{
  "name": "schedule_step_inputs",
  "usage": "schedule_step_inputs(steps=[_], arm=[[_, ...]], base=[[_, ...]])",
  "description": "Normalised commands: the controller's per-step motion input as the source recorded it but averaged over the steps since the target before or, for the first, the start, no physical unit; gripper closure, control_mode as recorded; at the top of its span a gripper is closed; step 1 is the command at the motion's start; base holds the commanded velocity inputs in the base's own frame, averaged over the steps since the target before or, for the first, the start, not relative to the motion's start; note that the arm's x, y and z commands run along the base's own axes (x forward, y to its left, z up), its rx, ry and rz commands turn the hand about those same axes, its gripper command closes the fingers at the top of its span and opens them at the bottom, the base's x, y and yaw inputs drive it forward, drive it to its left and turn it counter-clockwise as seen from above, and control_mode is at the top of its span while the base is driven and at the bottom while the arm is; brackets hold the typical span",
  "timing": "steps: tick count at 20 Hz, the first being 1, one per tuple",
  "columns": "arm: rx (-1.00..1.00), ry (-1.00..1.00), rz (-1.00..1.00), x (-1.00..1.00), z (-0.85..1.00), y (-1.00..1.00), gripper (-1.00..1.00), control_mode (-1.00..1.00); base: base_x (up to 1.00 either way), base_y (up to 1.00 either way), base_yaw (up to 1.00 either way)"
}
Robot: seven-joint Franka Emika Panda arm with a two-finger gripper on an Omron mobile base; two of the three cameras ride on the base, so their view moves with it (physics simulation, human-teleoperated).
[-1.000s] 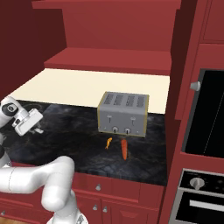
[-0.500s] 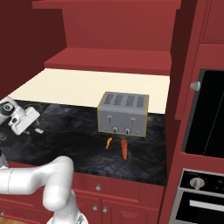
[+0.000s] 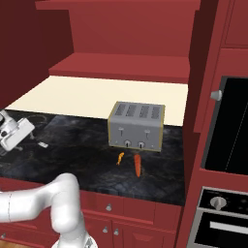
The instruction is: Pick the pan from the cabinet and place it on the stove. Then turn on the stove burner for the pan.
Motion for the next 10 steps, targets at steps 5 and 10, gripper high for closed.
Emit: schedule_step_inputs(steps=[5,10], arm=[[0.04,-0.16,0.0,-0.64,0.2,0.09,-1.0,-1.0],[0.06,-0.19,0.0,-0.64,0.13,0.18,-1.0,-1.0]], base=[[0.0,0.0,0.0],[0.0,0.0,0.0]])
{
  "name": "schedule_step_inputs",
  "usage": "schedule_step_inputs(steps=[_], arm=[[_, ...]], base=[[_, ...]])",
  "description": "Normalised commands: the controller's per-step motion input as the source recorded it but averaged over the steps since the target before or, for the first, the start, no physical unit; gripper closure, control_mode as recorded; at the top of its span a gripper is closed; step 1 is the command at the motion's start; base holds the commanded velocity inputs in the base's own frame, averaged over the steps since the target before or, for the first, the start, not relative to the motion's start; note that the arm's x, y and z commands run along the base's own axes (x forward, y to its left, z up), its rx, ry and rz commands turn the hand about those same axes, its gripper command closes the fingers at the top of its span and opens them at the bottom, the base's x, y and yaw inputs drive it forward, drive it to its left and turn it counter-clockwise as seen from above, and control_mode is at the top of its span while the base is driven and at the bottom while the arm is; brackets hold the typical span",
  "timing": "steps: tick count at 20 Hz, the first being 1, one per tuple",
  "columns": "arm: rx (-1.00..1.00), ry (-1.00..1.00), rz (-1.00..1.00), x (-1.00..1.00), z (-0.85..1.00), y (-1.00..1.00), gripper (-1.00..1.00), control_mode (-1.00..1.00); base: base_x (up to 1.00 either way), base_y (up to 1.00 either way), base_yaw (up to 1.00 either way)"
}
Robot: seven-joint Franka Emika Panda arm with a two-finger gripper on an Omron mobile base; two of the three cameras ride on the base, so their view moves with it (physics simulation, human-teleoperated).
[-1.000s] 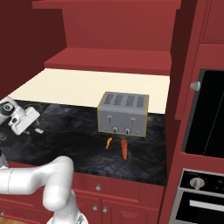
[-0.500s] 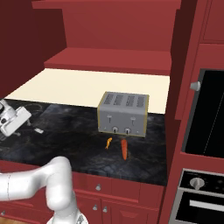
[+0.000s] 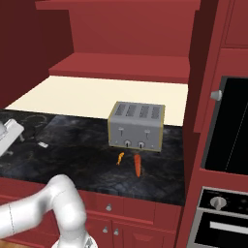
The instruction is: Pick the pan from the cabinet and place it on the stove. Then turn on the stove burner for the pan.
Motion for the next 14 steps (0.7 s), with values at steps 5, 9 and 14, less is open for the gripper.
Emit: schedule_step_inputs(steps=[5,9,14], arm=[[0.04,-0.04,0.09,-0.29,0.19,0.28,-1.0,-1.0],[0.0,0.0,0.26,-0.11,0.08,0.3,-1.0,-1.0],[-0.01,0.01,0.33,-0.06,0.11,0.32,-1.0,-1.0]], base=[[0.0,0.0,0.0],[0.0,0.0,0.0],[0.0,0.0,0.0]])
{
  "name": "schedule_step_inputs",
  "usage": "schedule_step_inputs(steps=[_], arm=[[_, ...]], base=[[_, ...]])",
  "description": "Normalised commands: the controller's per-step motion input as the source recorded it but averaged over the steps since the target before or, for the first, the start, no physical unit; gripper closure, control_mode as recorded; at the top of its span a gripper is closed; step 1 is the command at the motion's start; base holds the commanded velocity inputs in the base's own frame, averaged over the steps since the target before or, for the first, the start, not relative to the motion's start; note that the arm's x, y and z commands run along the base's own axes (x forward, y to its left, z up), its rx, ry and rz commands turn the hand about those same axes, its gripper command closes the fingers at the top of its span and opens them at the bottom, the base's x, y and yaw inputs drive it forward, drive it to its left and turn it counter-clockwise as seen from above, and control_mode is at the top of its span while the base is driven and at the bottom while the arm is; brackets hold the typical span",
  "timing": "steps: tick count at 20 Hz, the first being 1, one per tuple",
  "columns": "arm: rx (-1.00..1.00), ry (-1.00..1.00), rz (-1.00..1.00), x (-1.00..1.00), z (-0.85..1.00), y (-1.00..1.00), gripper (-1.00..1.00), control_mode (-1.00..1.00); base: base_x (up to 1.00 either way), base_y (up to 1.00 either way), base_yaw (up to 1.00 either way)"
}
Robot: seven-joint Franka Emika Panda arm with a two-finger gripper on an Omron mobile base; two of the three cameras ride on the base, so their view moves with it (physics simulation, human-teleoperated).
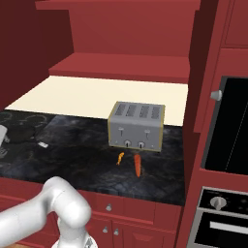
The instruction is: Pick the pan from the cabinet and place it on the stove. Then turn on the stove burner for the pan.
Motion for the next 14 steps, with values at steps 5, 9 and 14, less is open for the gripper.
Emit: schedule_step_inputs(steps=[5,9,14], arm=[[-0.06,0.0,0.3,-0.07,0.3,0.32,-1.0,-1.0],[-0.05,0.03,0.29,-0.04,0.25,0.24,-1.0,-1.0],[-0.05,0.09,0.31,-0.08,0.2,0.22,-1.0,-1.0]], base=[[0.0,0.0,0.0],[0.0,0.0,0.0],[0.0,0.0,0.0]])
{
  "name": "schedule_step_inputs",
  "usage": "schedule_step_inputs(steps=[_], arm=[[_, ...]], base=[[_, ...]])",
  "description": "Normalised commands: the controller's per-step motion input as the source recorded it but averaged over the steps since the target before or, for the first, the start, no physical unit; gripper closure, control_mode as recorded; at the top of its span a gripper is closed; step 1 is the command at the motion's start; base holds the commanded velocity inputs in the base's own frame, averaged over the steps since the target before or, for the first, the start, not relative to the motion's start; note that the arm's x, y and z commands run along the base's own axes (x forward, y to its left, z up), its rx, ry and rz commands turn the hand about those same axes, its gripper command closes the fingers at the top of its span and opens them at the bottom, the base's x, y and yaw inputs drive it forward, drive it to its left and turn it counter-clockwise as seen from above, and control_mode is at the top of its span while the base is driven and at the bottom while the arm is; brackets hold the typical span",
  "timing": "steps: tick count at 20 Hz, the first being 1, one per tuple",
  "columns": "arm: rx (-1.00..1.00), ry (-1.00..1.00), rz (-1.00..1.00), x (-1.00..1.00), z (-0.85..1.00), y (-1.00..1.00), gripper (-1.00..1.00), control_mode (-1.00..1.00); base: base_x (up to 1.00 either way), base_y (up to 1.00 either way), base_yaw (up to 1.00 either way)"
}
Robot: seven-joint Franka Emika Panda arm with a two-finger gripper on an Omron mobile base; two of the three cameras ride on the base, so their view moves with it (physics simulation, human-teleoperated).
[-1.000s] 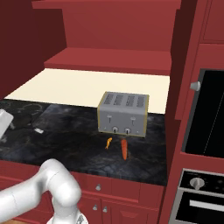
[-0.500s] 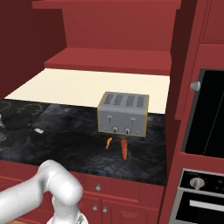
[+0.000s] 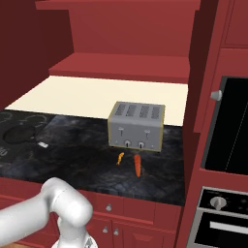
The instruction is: Pick the pan from the cabinet and place it on the stove. Then turn on the stove burner for the pan.
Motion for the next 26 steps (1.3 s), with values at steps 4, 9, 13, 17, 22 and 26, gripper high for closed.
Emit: schedule_step_inputs(steps=[4,9,13,17,22,26], arm=[[-0.06,0.1,0.29,-0.19,0.2,0.13,-1.0,-1.0],[-0.09,0.09,0.19,-0.31,0.26,0.0,-1.0,-1.0],[-0.11,0.04,0.12,-0.35,0.36,-0.03,-1.0,-1.0],[-0.11,0.04,0.08,-0.25,0.43,-0.06,-1.0,-1.0],[-0.05,0.14,0.01,-0.09,0.38,-0.12,-1.0,-1.0],[0.0,0.23,0.0,0.0,0.27,-0.16,-1.0,-1.0]], base=[[0.0,0.0,0.0],[0.0,0.0,0.0],[0.0,0.0,0.0],[0.0,0.0,0.0],[0.0,0.0,0.0],[0.0,0.0,0.0]])
